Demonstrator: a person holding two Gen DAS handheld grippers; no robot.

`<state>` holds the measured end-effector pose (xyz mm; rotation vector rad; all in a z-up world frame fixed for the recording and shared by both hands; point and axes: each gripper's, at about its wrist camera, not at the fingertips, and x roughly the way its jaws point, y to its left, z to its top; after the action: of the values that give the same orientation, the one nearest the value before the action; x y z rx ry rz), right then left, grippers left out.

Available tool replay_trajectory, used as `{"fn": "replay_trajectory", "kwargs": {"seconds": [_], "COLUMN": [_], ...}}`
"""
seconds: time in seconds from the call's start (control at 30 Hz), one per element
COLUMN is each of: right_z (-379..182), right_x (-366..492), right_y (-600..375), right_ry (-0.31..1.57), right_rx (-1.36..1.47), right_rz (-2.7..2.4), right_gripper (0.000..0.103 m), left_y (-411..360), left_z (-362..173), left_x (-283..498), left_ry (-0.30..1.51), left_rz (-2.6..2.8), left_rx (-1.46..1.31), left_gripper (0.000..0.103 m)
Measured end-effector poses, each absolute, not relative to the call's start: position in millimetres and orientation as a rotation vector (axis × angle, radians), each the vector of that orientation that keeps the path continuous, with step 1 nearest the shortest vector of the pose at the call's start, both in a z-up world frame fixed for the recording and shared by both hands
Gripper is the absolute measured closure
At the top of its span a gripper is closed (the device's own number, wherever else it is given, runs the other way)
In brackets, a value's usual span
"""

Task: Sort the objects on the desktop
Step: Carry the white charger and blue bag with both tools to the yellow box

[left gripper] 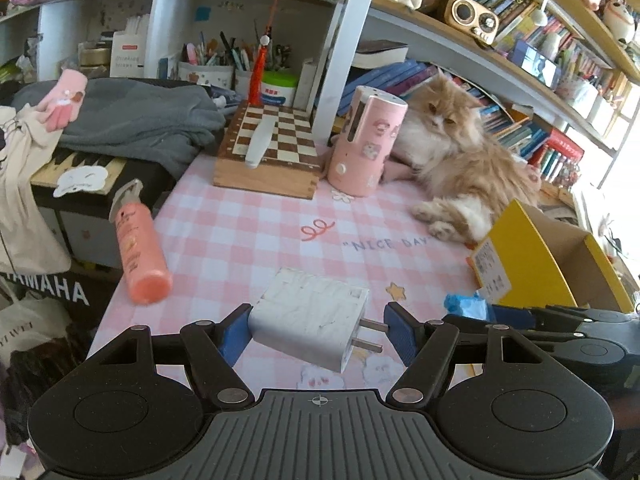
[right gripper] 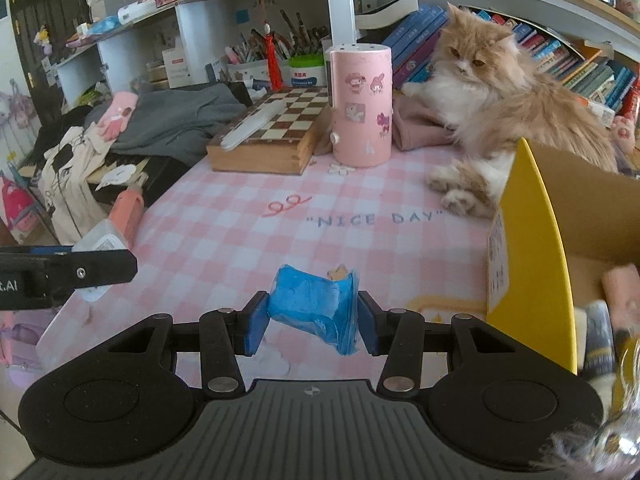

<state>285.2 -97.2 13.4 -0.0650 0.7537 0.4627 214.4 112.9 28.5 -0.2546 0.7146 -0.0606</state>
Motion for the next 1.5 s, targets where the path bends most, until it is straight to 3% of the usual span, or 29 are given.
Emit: {"fn": "replay_trajectory", "kwargs": {"seconds": [0.93, 1.5], "right_z": [11.5, 6.2], "right_x": [130.5, 69.7], "right_y": [-105.8, -155.0], "right_ry": [0.749, 0.775], "right_rx": [-0.030, 0.023], "right_rz": [0.362, 0.148], "right_gripper": [0.060, 0.060], "left_y": [101.1, 44.4], "left_z": [25.4, 18.6], "left_x": [87.9, 83.3], "left_ry": [0.747, 0.779], "left_rz": [-0.216, -0.469], "left_rx": [-0.228, -0.157], "left_gripper": [0.032, 0.032]}}
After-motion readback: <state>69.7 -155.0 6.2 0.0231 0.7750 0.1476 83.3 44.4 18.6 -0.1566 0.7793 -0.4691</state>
